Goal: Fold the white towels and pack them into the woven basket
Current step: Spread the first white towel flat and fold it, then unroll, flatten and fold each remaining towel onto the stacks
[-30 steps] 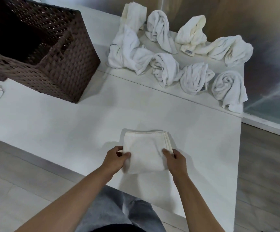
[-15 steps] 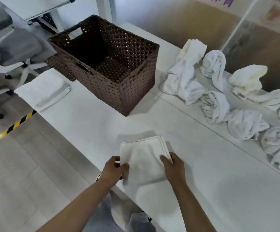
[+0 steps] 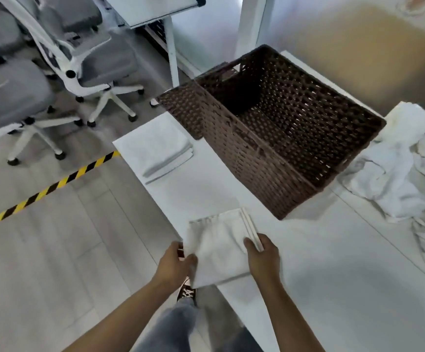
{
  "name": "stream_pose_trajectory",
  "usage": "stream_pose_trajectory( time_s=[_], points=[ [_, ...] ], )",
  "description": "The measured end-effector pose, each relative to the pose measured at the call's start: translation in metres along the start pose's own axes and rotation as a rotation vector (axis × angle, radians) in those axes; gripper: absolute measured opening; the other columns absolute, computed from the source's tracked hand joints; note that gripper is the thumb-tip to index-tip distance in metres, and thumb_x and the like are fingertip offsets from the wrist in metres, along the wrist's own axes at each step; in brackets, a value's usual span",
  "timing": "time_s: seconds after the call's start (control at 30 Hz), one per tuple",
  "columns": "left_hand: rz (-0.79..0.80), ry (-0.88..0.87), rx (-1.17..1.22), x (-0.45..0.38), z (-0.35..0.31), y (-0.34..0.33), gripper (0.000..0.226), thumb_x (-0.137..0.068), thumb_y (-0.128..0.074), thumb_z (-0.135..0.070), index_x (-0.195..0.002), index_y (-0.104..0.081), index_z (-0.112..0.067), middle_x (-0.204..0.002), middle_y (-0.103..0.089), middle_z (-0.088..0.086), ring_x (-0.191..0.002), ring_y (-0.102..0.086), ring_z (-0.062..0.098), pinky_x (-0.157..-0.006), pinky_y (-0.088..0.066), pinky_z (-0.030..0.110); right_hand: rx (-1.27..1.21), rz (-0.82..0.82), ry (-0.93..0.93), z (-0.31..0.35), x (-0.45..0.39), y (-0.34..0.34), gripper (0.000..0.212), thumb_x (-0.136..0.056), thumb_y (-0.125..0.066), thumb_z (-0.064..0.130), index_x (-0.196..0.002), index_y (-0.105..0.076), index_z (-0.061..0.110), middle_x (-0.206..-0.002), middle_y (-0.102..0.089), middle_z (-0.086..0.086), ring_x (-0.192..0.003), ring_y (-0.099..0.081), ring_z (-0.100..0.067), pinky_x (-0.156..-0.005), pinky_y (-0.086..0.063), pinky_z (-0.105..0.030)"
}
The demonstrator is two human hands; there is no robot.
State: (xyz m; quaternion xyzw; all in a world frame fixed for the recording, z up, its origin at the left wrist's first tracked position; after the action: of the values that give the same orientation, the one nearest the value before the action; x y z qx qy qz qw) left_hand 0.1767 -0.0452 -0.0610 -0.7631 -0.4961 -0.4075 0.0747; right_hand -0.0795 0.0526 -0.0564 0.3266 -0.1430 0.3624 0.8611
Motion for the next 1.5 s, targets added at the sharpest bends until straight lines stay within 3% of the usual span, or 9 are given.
stream_pose_trajectory(
  time_s=[0.13, 0.27, 0.5, 0.63, 0.73, 0.83, 0.93, 1.1, 1.5],
  points=[
    [-0.046, 0.018, -0.009, -0.030, 0.004, 0.033, 0.018, -0.092, -0.067, -0.018, -0.107, -0.057, -0.020, -0.100, -0.069, -0.002, -0.089, -0.071, 0.021, -0.085, -0.059, 0.049, 0.088, 0.037, -0.003, 0.014, -0.019, -0.045, 0.041, -0.093, -0.066, 0.039, -0.127, -0.066, 0.017, -0.120, -0.070, -0.001, -0.112, -0.064, -0.025, -0.098, -0.052, -0.039],
    [-0.084, 0.039, 0.040, -0.062, -0.007, 0.051, 0.017, -0.092, -0.070, -0.015, -0.105, -0.058, -0.017, -0.097, -0.069, 0.001, -0.083, -0.072, 0.023, -0.082, -0.060, 0.051, 0.183, 0.057, 0.088, 0.053, -0.058, -0.074, 0.038, -0.094, -0.064, 0.040, -0.125, -0.065, 0.018, -0.119, -0.071, -0.005, -0.112, -0.063, -0.029, -0.099, -0.052, -0.043],
    [-0.243, 0.000, 0.081, -0.118, -0.038, 0.073, 0.038, -0.093, -0.070, -0.022, -0.126, -0.052, -0.018, -0.103, -0.065, -0.003, -0.083, -0.065, 0.006, -0.058, -0.043, 0.013, 0.294, 0.111, 0.226, 0.103, -0.135, -0.129, 0.042, -0.090, -0.056, 0.051, -0.118, -0.064, 0.020, -0.107, -0.071, -0.005, -0.102, -0.065, -0.031, -0.093, -0.054, -0.050],
    [-0.305, -0.022, 0.020, -0.127, -0.043, 0.077, 0.063, -0.092, -0.071, -0.029, -0.145, -0.037, -0.024, -0.111, -0.063, 0.000, -0.087, -0.061, 0.008, -0.063, -0.043, 0.016, 0.389, 0.060, 0.340, 0.121, -0.147, -0.145, 0.035, -0.092, -0.064, 0.033, -0.124, -0.062, 0.017, -0.114, -0.069, -0.009, -0.108, -0.060, -0.034, -0.096, -0.049, -0.050],
    [-0.377, -0.185, -0.249, -0.118, -0.060, 0.080, 0.084, -0.092, -0.070, -0.029, -0.157, -0.017, -0.029, -0.149, -0.041, 0.001, -0.123, -0.048, 0.019, -0.096, -0.043, 0.026, 0.548, -0.107, 0.557, 0.144, -0.125, -0.137, 0.047, -0.087, -0.070, 0.021, -0.133, -0.058, 0.018, -0.129, -0.062, -0.006, -0.116, -0.053, -0.028, -0.096, -0.044, -0.045],
    [-0.452, -0.559, -0.761, -0.103, -0.087, 0.061, 0.066, -0.099, -0.056, -0.035, -0.157, -0.027, -0.025, -0.163, -0.025, 0.006, -0.145, -0.030, 0.031, -0.113, -0.035, 0.045, 0.601, -0.124, 0.790, 0.151, -0.093, -0.138, 0.045, -0.087, -0.065, 0.020, -0.132, -0.060, 0.018, -0.131, -0.061, -0.002, -0.119, -0.053, -0.023, -0.098, -0.043, -0.041],
    [-0.289, -0.700, -1.026, -0.101, -0.074, 0.027, 0.057, -0.102, -0.035, -0.046, -0.155, -0.033, -0.026, -0.165, -0.023, 0.010, -0.152, -0.018, 0.037, -0.117, -0.032, 0.052, 0.663, -0.051, 0.844, 0.126, -0.071, -0.139, 0.041, -0.091, -0.062, 0.023, -0.131, -0.064, 0.019, -0.133, -0.062, -0.005, -0.121, -0.055, -0.025, -0.102, -0.044, -0.044],
    [-0.209, -0.626, -1.080, -0.113, -0.059, 0.022, 0.063, -0.102, -0.043, -0.048, -0.159, -0.022, -0.031, -0.166, -0.017, 0.009, -0.154, -0.009, 0.036, -0.121, -0.023, 0.051, 0.787, 0.073, 0.779, 0.098, -0.068, -0.148, 0.055, -0.096, -0.064, 0.027, -0.148, -0.050, 0.024, -0.153, -0.050, -0.005, -0.141, -0.044, -0.022, -0.117, -0.038, -0.046],
    [-0.211, -0.805, -1.072, -0.071, -0.128, 0.018, 0.058, -0.095, -0.060, -0.041, -0.148, -0.046, -0.023, -0.156, -0.043, 0.004, -0.142, -0.041, 0.036, -0.109, -0.041, 0.048, 0.704, 0.011, 0.723, 0.137, -0.042, -0.116, 0.056, -0.099, -0.060, 0.029, -0.153, -0.046, 0.024, -0.157, -0.046, -0.004, -0.143, -0.043, -0.022, -0.117, -0.034, -0.041]
  ],
)
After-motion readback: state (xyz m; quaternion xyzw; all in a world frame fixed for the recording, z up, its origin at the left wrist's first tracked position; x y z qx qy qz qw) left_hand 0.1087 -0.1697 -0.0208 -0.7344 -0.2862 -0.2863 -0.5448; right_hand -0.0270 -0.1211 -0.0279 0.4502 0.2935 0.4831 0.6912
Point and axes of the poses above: each hand's wrist, its own x-axis away from the middle knuckle, its own y-axis out of the back of the hand, z = x × y, the point moved 10 cm from there along -x, towards the middle knuckle
